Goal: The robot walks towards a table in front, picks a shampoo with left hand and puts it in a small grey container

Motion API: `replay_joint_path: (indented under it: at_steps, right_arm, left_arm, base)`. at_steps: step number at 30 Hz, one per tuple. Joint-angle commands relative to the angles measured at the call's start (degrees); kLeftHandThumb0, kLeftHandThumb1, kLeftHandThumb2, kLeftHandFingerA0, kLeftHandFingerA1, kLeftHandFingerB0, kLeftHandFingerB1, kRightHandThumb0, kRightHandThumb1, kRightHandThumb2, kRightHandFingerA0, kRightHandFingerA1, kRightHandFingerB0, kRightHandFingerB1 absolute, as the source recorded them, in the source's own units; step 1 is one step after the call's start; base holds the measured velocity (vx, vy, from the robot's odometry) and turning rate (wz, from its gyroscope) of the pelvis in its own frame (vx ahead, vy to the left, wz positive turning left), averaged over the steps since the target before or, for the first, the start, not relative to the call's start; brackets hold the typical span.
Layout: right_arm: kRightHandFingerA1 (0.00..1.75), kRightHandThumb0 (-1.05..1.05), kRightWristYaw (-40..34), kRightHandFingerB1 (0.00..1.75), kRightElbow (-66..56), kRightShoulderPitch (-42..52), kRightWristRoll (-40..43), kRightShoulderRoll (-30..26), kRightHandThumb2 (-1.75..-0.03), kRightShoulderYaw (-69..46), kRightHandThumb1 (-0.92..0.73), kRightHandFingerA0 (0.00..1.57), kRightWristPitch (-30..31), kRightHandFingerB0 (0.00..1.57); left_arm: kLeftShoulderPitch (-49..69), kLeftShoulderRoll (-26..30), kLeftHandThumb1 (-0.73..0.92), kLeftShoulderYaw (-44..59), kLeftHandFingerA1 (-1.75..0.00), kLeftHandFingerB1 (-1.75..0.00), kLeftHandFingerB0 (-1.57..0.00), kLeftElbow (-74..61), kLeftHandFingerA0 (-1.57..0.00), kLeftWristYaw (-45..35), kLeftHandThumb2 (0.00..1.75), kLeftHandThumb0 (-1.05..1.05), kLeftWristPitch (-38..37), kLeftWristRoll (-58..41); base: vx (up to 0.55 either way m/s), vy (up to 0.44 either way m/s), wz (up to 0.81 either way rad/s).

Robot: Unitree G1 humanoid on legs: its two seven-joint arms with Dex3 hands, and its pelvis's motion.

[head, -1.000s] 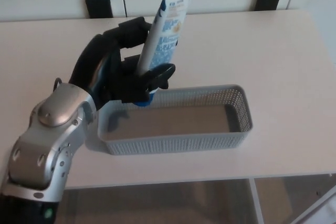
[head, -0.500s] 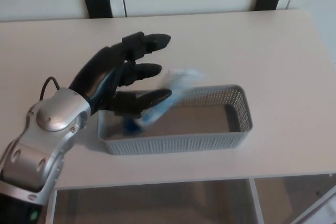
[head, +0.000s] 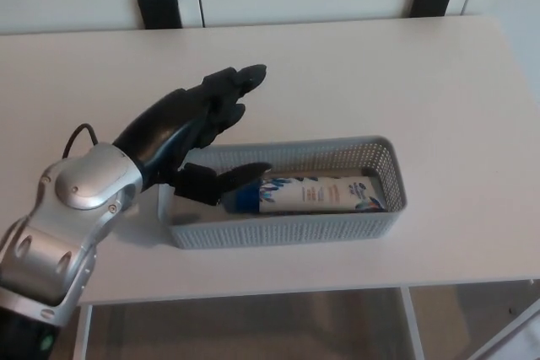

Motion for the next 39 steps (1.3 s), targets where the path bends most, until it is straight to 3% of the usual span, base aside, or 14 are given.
replay_joint_path:
  at_steps: [1,10,11,13,17,20,23,24,25,26,34,35,38,39]
  right_arm:
    - [0.47,-0.33,1.81,0.44,-1.08,0.39,1.34,-0.87,-0.60,-0.69,-0.66,0.73,-0.44,0.62]
    - [0.47,-0.32,0.01,0.44,-2.85,1.08,1.02,-0.27,-0.59,-0.45,-0.65,0.74,-0.09,0.62]
    - [0.46,-0.31,0.10,0.43,-2.68,0.81,0.83,-0.62,-0.60,-0.32,-0.66,0.73,0.00,0.60]
    - [0.46,-0.28,-0.08,0.43,-2.64,1.30,0.55,-0.73,-0.59,-0.09,-0.66,0.74,0.22,0.61]
    - [0.46,-0.28,-0.06,0.43,-2.66,1.41,0.57,-0.77,-0.59,-0.04,-0.66,0.74,0.18,0.61]
    - [0.48,-0.27,0.52,0.44,-2.18,2.37,1.23,-0.46,-0.60,-0.60,-0.66,0.75,-0.06,0.61]
    - [0.48,-0.27,0.54,0.44,-2.23,2.54,1.19,-0.45,-0.60,-0.55,-0.66,0.75,-0.19,0.61]
    - [0.48,-0.27,0.61,0.44,-2.09,3.02,1.01,-0.42,-0.60,-0.39,-0.67,0.76,-0.42,0.62]
    - [0.48,-0.27,0.64,0.44,-2.05,3.16,0.96,-0.41,-0.60,-0.34,-0.67,0.76,-0.49,0.62]
    - [0.48,-0.28,0.34,0.44,-1.84,3.23,0.67,-0.41,-0.59,-0.13,-0.66,0.77,-0.43,0.63]
    - [0.48,-0.34,-2.65,0.43,0.34,3.57,-1.76,-0.64,-0.58,1.89,-0.64,0.83,0.47,0.64]
    - [0.48,-0.33,-2.58,0.42,0.49,3.52,-1.70,-0.76,-0.58,1.92,-0.65,0.82,0.62,0.63]
    - [0.48,-0.33,-2.48,0.42,0.60,3.44,-1.52,-0.88,-0.58,1.95,-0.65,0.82,0.70,0.63]
    - [0.48,-0.33,-1.99,0.42,0.24,3.56,-1.22,-1.14,-0.58,1.79,-0.66,0.82,0.62,0.62]
  left_arm:
    - [-0.08,0.39,0.49,0.77,-0.02,0.00,0.00,0.63,0.00,-2.02,0.84,-0.82,-1.98,1.22]
    - [1.42,1.34,0.41,5.88,-0.04,-0.07,0.00,-10.60,0.00,-3.83,0.73,-0.75,-0.38,-1.58]
    - [0.86,3.65,0.42,11.45,-0.09,-0.12,0.00,-23.54,0.00,-4.25,0.85,-0.74,1.10,-5.41]
    - [2.17,6.23,0.40,17.36,-0.11,-0.13,0.00,-34.00,0.00,-5.33,0.82,-0.69,1.74,-9.25]
    - [2.67,6.30,0.40,18.36,-0.11,-0.13,0.00,-35.61,0.00,-5.56,0.82,-0.69,2.44,-9.83]
    - [14.30,9.93,0.38,35.82,-0.33,-0.38,-0.06,-48.78,-0.06,-8.49,0.73,-0.61,1.99,-20.40]
    - [15.99,10.13,0.38,37.58,-0.33,-0.38,-0.06,-49.74,-0.06,-8.73,0.73,-0.61,1.95,-21.83]
    - [23.52,8.56,0.31,41.67,-0.49,-0.48,0.00,-50.92,0.00,-10.59,0.86,-0.30,-1.15,-22.31]
    - [25.71,8.15,0.31,42.91,-0.49,-0.48,0.00,-51.30,0.00,-11.12,0.86,-0.30,-2.00,-22.54]
    - [29.99,7.12,0.49,44.91,-0.32,-0.30,-0.19,-51.11,-0.14,-12.98,0.55,-0.46,-4.55,-22.46]
    - [60.81,-2.94,0.53,51.70,-0.36,-0.29,-0.24,-42.20,-0.15,-27.46,0.56,-0.33,-17.60,-24.10]
    - [64.40,-4.51,0.52,51.29,-0.41,-0.31,-0.29,-39.01,-0.44,-28.64,0.55,-0.33,-20.47,-22.31]
    - [68.51,-6.18,0.52,50.57,-0.41,-0.31,-0.29,-35.01,-0.44,-29.57,0.55,-0.33,-24.46,-19.98]
    - [70.67,-6.90,0.55,49.60,-0.49,-0.32,-0.30,-29.57,-0.60,-30.39,0.57,-0.32,-28.80,-17.32]
  base:
    - [0.00,0.000,0.00]
    - [0.00,0.000,0.00]
    - [0.00,0.000,0.00]
    - [0.00,0.000,0.00]
    - [0.00,0.000,0.00]
    - [0.00,0.000,0.00]
    - [0.00,0.000,0.00]
    - [0.00,0.000,0.00]
    - [0.00,0.000,0.00]
    - [0.00,0.000,0.00]
    - [0.00,0.000,0.00]
    - [0.00,0.000,0.00]
    - [0.00,0.000,0.00]
    - [0.00,0.000,0.00]
